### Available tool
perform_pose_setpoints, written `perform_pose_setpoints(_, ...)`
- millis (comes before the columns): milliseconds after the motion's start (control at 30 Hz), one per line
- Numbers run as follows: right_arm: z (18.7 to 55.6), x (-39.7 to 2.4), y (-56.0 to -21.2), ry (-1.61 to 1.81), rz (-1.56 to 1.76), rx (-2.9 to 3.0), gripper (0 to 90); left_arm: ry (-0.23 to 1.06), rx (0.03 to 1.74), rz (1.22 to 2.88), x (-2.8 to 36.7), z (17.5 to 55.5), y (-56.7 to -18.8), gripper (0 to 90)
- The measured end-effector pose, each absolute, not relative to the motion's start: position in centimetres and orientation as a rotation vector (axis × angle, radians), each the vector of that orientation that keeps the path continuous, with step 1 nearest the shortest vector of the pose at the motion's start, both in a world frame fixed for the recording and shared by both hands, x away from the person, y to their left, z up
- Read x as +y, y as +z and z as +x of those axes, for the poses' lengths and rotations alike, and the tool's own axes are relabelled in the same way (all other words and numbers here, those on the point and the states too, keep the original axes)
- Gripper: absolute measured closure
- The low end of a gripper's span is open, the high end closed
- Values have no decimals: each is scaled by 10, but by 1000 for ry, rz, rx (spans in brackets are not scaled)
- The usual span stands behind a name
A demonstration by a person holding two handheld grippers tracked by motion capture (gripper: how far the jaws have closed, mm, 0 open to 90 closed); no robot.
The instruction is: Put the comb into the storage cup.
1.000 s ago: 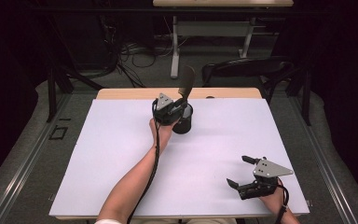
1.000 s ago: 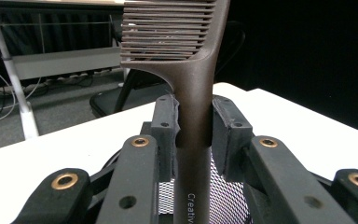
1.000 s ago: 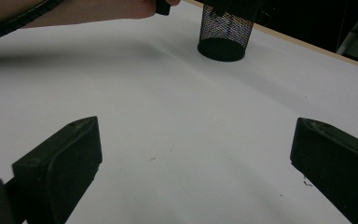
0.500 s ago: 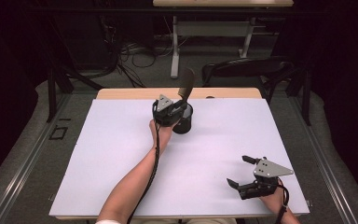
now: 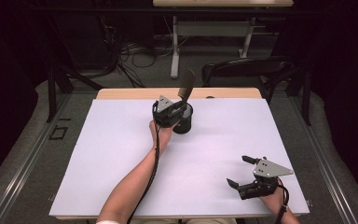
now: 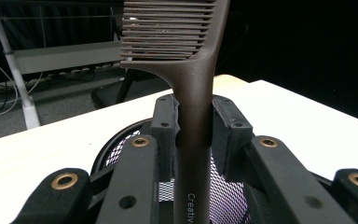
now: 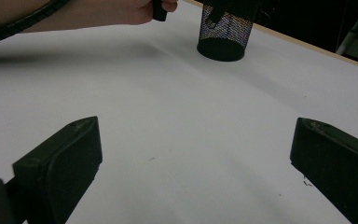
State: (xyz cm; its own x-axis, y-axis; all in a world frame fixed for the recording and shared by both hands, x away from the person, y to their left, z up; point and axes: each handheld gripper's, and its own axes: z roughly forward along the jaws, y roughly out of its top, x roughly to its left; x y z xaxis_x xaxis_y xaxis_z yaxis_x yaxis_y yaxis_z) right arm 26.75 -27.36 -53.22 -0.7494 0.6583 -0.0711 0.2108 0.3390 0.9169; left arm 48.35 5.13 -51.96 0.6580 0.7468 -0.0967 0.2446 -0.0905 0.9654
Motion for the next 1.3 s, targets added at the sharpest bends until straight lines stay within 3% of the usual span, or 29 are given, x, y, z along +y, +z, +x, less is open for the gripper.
perform_pose_setpoints(1067, 268, -273, -533, 1398, 764, 2175, 18, 537, 820, 1680, 47, 481, -525, 714)
perform_pose_setpoints(1300, 267, -273, -532, 1393, 763, 2179, 18, 547, 841, 1652, 51, 479, -522, 442)
